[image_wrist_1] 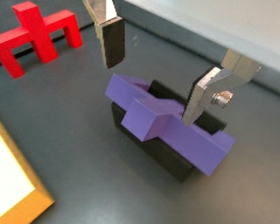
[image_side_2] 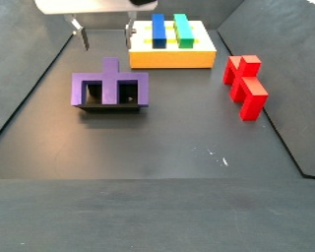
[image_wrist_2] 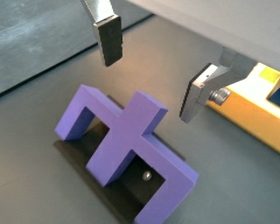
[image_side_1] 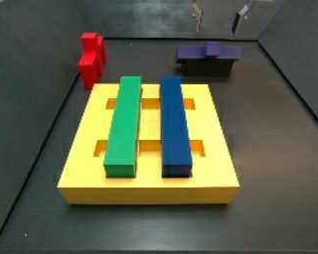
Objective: Pick up the purple object. Move up. Place the purple object on the fixture. Regrasp the purple object. Move to above the board. Insert the purple object.
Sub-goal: Regrasp the purple object.
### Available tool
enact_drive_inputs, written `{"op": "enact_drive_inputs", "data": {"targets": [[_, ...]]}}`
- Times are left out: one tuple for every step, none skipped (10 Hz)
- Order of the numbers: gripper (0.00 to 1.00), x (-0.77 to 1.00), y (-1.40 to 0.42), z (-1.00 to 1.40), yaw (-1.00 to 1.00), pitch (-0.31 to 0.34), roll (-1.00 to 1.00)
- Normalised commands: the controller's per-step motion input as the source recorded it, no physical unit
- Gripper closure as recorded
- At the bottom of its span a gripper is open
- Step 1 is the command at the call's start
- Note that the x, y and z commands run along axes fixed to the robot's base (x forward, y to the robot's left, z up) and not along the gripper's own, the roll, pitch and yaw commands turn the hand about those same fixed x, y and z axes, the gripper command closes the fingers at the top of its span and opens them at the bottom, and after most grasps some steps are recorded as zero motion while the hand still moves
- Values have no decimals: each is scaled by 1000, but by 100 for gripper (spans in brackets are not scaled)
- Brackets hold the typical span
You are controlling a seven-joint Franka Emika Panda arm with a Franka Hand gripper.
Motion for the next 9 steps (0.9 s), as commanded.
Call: {"op": "enact_drive_inputs", "data": {"targets": [[0, -23, -129, 0, 74, 0, 1000], [0, 0, -223, 0, 0, 0, 1000], [0, 0, -174, 0, 0, 0, 1000], [0, 0, -151, 0, 0, 0, 1000], [0, -31, -137, 0, 0, 0, 1000], [0, -29, -140, 0, 0, 0, 1000], [0, 0, -174, 0, 0, 0, 1000], [0, 0, -143, 0, 0, 0, 1000], [0, 0, -137, 0, 0, 6, 1000]]}}
